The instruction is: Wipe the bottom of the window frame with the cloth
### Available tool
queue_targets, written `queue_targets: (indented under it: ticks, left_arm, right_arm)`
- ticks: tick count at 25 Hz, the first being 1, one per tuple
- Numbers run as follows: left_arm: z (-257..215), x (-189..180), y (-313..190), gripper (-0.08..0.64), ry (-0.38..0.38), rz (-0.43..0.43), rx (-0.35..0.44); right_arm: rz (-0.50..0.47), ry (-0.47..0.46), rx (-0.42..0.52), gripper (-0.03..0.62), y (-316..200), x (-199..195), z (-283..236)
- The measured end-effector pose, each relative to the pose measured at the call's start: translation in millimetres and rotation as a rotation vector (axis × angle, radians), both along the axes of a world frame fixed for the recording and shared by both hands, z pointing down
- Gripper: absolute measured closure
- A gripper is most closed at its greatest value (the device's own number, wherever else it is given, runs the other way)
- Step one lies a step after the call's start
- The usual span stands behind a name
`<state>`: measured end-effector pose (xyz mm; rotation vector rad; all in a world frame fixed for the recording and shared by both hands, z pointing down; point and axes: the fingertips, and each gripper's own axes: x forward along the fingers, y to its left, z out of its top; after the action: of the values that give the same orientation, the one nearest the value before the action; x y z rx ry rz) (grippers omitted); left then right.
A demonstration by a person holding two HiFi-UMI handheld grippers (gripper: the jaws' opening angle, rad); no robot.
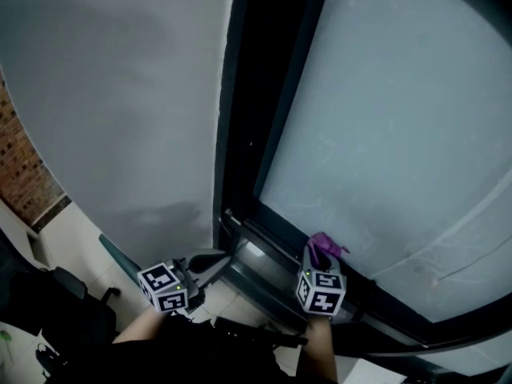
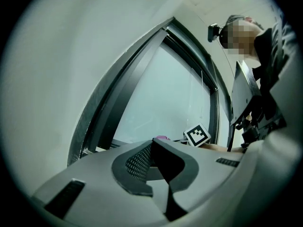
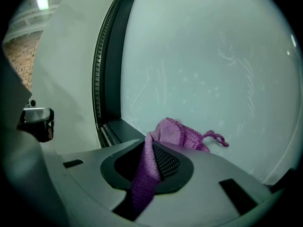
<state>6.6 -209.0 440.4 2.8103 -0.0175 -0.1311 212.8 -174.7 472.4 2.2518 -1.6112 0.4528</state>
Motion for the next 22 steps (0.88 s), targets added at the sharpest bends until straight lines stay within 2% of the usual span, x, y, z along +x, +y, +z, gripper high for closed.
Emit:
queue_targets:
  ticks: [22]
  left_arm:
    - [4.9, -37.2, -10.3, 0.560, -0.007, -0.124, -0.003]
  right_arm:
    - [-0.151, 0.030, -0.020, 0.529, -46.1, -34.9, 3.5]
